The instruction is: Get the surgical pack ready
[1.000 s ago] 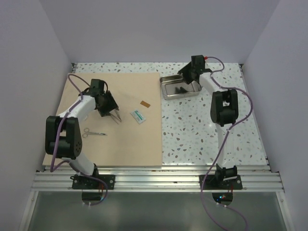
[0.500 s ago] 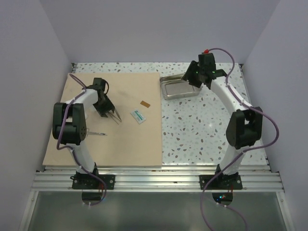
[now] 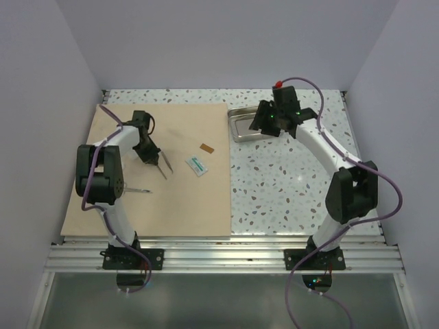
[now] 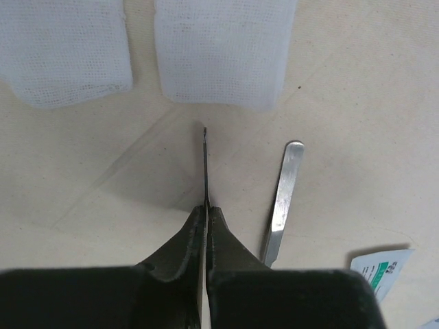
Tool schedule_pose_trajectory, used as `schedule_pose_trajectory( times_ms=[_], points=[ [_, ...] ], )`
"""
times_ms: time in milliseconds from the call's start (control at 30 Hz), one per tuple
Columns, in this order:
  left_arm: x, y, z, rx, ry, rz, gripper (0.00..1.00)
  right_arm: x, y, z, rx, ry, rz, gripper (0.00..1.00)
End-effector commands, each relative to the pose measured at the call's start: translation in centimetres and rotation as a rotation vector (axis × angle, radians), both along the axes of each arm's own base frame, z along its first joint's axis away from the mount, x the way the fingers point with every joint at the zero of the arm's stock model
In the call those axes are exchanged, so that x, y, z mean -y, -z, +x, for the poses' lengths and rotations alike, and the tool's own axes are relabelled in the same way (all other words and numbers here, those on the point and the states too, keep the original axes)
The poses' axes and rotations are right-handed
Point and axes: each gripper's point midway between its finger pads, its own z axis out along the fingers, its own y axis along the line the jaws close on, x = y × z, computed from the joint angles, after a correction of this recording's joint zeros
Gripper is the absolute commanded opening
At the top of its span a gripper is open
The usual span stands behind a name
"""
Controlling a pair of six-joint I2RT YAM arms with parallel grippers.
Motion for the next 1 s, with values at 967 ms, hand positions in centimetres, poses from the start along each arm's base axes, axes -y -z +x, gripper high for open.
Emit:
schedule_pose_trajectory(
  times_ms=[967],
  points=[
    [17.2,-15.7,-7.8,0.536,0.788,-0.684,0.00,-25.3,0.6,-8.5,-0.145,-0.637,0.505,0.49]
  ],
)
